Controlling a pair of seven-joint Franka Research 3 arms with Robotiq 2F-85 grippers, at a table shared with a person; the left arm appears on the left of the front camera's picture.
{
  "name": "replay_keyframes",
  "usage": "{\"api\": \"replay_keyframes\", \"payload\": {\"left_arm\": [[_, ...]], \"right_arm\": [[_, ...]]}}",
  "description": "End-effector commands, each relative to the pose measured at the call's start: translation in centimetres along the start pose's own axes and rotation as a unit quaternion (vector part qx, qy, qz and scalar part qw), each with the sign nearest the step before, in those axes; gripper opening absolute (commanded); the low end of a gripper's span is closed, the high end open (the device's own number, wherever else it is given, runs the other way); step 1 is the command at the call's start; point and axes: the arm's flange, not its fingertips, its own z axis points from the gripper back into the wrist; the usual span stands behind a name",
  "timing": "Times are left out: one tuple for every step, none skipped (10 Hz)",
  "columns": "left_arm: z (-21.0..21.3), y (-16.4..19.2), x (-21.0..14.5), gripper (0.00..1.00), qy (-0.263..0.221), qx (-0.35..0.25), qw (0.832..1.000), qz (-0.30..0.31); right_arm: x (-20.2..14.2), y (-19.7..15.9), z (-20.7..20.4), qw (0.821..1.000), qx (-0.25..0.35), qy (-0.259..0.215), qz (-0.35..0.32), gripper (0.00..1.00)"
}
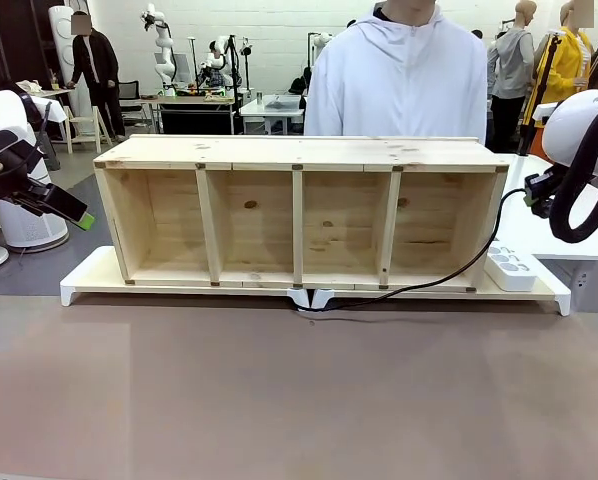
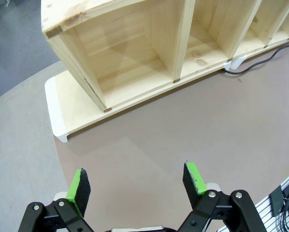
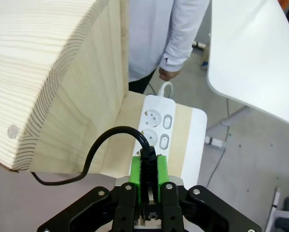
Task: Perform cable management.
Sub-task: Release the Power Cable when the human grasps it.
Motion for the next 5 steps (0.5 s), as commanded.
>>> {"api": "replay_keyframes", "payload": {"left_arm": [[-0.01, -0.02, 0.01, 1.00, -0.001, -0.003, 1.000, 0.007], [-0.01, -0.02, 0.01, 1.00, -0.001, -0.003, 1.000, 0.007], [-0.01, -0.02, 0.01, 1.00, -0.001, -0.003, 1.000, 0.007], [-0.01, -0.02, 0.01, 1.00, -0.001, -0.003, 1.000, 0.007], [-0.01, -0.02, 0.01, 1.00, -0.001, -0.003, 1.000, 0.007]], "right_arm": [[0.07, 0.08, 0.21, 1.000, -0.003, 0.000, 0.000, 0.16], [0.07, 0.08, 0.21, 1.000, -0.003, 0.000, 0.000, 0.16], [0.07, 0.08, 0.21, 1.000, -0.003, 0.000, 0.000, 0.16], [0.07, 0.08, 0.21, 1.000, -0.003, 0.000, 0.000, 0.16], [0.07, 0.08, 0.21, 1.000, -0.003, 0.000, 0.000, 0.16]]}}
